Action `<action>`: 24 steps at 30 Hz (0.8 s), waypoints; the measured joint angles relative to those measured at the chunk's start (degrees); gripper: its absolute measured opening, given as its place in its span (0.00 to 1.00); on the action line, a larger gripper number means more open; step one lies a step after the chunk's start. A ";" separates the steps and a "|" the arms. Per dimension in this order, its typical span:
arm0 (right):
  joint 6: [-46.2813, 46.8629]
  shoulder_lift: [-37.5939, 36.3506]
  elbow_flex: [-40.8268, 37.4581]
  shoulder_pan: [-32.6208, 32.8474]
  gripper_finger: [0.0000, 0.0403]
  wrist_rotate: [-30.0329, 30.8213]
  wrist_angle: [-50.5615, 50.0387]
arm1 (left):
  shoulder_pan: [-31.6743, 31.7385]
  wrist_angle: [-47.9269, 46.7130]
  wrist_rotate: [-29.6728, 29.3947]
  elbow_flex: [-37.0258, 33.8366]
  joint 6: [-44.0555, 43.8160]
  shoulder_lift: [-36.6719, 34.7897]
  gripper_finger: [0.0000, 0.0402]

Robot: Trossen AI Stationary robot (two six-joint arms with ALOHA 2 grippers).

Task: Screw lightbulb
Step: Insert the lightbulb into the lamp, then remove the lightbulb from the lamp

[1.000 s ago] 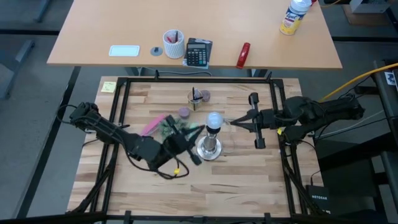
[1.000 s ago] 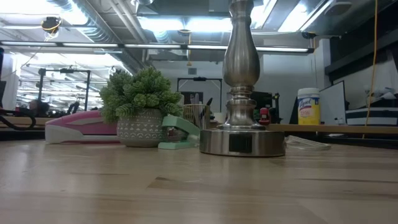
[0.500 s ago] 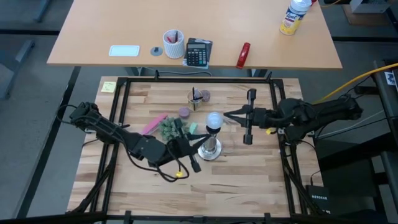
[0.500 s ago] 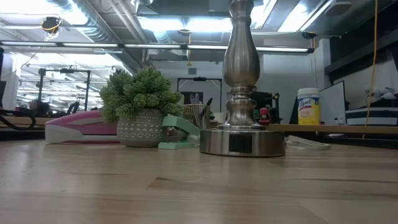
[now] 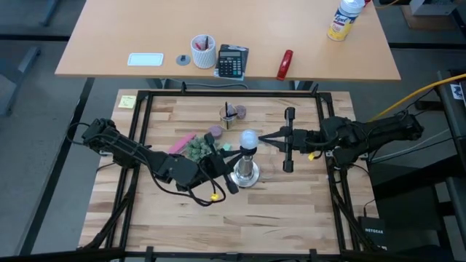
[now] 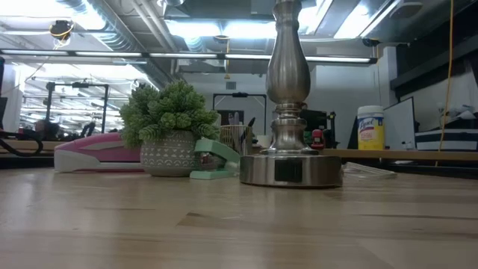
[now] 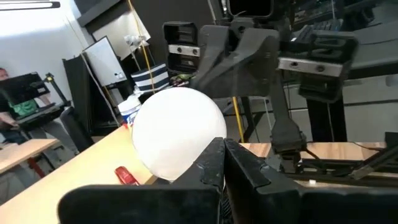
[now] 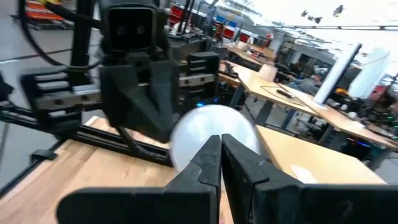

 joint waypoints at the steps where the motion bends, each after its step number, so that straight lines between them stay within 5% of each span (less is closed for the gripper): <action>1: 0.61 0.00 0.00 0.00 0.04 -0.65 -0.09 | 0.02 0.02 -0.33 0.00 0.21 0.00 0.00; 13: 4.84 -1.31 0.00 0.07 0.04 -8.49 -0.07 | -2.38 2.82 -1.01 0.00 3.00 0.00 0.00; 24: 11.98 -2.08 -0.02 0.09 0.04 -16.54 0.06 | -3.04 14.44 -3.97 0.00 15.81 0.00 0.00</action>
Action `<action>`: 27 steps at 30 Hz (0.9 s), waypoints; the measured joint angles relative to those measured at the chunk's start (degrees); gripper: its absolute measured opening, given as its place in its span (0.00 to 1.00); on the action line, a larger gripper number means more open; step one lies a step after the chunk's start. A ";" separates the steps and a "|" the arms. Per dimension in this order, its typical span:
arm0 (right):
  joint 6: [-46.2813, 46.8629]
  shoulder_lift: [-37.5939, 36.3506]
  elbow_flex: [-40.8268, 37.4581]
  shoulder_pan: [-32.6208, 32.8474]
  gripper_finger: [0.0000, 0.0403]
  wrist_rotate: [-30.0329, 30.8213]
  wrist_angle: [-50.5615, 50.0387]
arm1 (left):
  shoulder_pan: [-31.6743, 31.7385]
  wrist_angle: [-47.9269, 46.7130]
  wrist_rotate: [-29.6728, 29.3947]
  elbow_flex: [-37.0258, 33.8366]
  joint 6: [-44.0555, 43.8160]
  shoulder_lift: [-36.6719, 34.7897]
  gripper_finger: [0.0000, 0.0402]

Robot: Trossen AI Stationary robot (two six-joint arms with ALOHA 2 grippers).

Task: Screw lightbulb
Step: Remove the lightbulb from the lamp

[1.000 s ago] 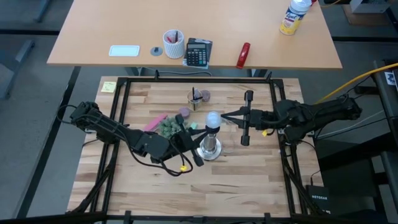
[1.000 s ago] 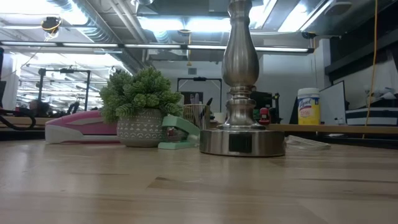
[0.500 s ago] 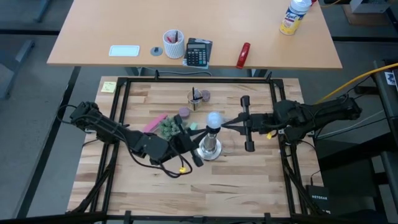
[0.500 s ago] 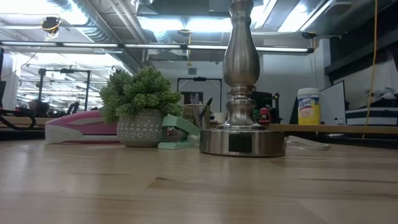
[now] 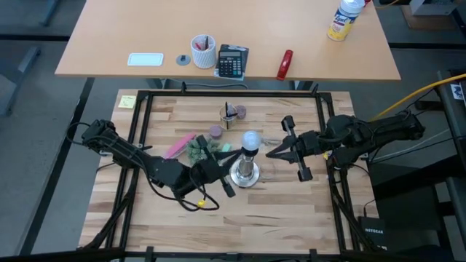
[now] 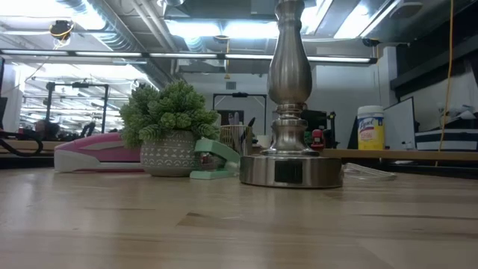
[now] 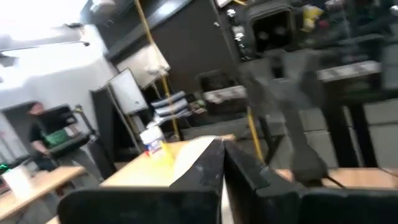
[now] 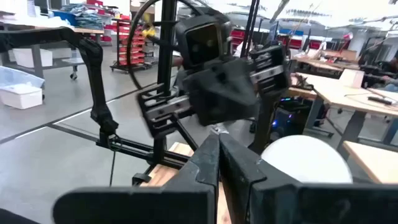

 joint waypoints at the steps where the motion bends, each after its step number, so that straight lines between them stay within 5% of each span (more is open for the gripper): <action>1: 0.14 0.18 0.00 0.00 0.04 0.00 0.02 | 0.27 0.96 -0.88 0.00 1.11 0.00 0.00; 13: 0.01 2.35 0.00 -0.02 0.04 6.27 -0.04 | 5.07 2.89 -6.41 0.00 2.35 0.00 0.00; 27: -0.43 2.35 0.00 -0.04 0.04 10.24 -0.45 | 5.11 -9.76 -4.23 0.00 -11.57 0.00 0.00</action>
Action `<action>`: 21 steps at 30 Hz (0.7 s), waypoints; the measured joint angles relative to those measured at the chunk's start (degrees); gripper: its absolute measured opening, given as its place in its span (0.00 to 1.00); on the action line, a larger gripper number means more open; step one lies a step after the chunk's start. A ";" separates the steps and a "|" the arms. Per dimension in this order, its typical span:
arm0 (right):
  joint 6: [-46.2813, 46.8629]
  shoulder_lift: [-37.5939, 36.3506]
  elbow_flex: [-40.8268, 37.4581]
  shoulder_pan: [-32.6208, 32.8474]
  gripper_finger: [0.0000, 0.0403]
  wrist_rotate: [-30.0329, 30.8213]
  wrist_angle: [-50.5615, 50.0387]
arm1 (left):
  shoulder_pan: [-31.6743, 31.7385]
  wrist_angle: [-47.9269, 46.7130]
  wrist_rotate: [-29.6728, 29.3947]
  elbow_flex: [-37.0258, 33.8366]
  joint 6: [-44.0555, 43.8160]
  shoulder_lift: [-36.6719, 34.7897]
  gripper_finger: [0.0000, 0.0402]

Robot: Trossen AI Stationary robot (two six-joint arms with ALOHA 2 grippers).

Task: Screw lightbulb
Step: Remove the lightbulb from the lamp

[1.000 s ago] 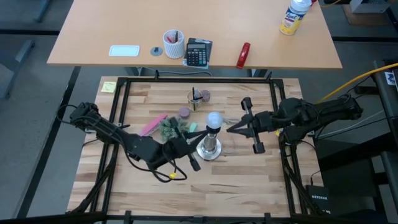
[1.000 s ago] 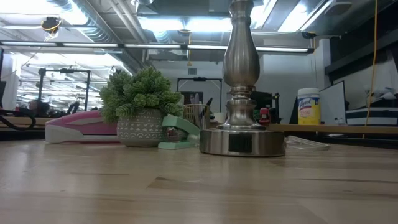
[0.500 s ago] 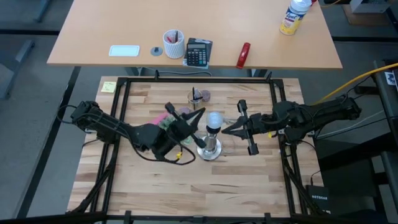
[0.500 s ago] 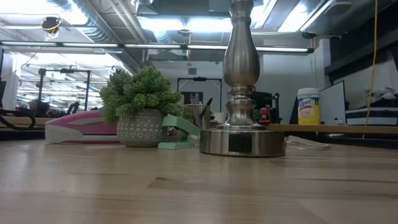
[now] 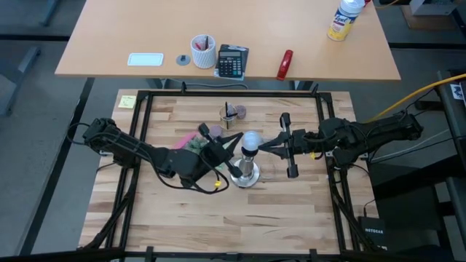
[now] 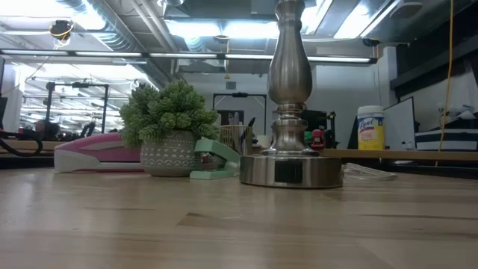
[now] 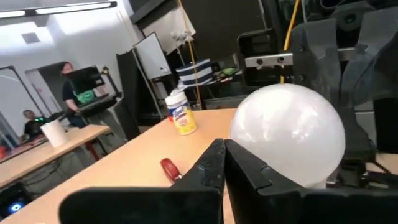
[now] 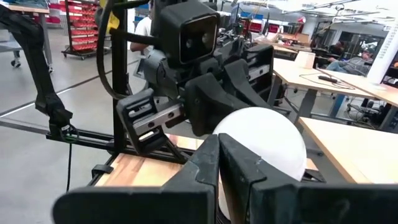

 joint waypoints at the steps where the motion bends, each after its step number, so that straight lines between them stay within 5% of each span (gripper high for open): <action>1: 0.01 0.00 0.00 0.00 0.04 0.60 -0.08 | 0.00 -0.24 0.42 0.00 -0.38 0.00 0.00; 21: -0.01 -0.13 0.04 0.04 0.04 8.46 -1.23 | -2.42 -0.24 1.61 0.02 -1.42 -0.07 0.00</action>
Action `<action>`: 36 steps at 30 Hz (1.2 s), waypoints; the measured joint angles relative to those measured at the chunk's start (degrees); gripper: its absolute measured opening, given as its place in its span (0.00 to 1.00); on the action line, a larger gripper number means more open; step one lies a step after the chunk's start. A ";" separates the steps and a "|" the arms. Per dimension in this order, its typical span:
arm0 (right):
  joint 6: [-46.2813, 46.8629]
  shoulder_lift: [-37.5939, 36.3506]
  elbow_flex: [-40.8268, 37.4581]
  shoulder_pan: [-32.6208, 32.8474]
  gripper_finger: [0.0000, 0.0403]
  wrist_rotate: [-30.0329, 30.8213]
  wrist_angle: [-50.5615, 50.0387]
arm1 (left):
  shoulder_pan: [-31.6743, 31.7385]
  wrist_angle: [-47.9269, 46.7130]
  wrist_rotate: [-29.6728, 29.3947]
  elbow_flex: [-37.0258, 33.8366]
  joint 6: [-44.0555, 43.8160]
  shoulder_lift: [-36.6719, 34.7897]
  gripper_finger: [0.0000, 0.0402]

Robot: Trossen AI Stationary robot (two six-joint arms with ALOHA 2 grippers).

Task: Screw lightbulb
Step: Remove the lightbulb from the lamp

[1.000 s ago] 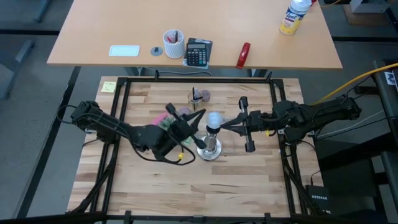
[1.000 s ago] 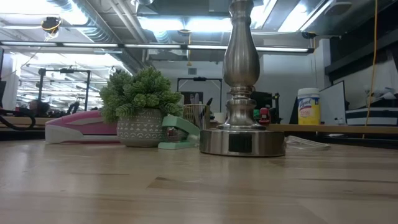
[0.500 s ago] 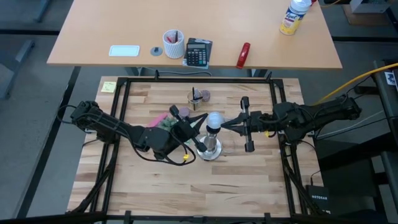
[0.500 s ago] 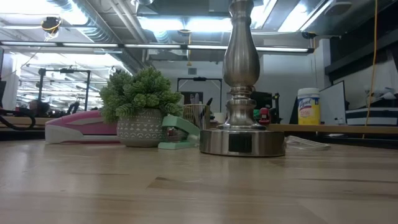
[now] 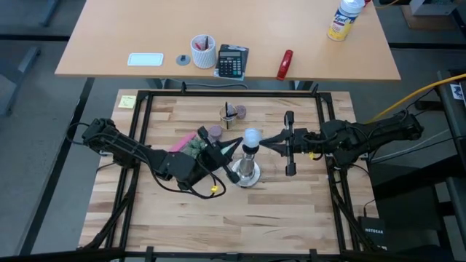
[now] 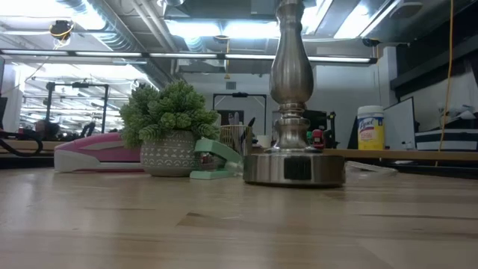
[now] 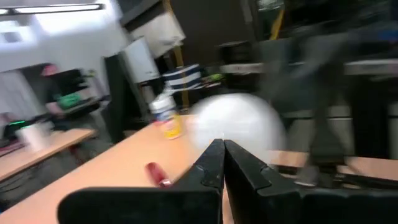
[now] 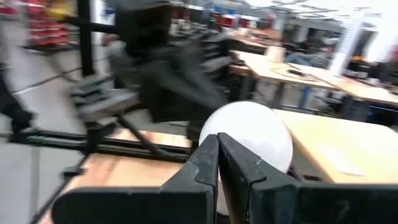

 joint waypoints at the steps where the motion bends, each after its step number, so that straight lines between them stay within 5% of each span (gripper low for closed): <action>1: 0.01 0.03 0.00 -0.07 0.04 1.30 -0.13 | -0.17 -0.09 0.78 0.00 -0.09 0.02 0.00; 9: -0.04 0.15 -0.07 -0.13 0.04 9.32 -2.24 | -0.99 -0.20 1.70 -0.01 -0.21 0.13 0.00; 24: -2.94 -3.25 -0.07 -0.02 0.04 9.02 -2.78 | -2.41 7.34 0.39 0.00 5.85 0.13 0.00; 32: 0.33 -5.31 -0.04 -0.02 0.04 -7.51 -2.80 | -0.71 12.60 -2.54 0.00 11.67 0.07 0.00; 36: 1.52 -4.21 -0.02 0.00 0.04 -10.81 -2.81 | 1.12 10.94 -2.69 0.00 8.74 0.07 0.00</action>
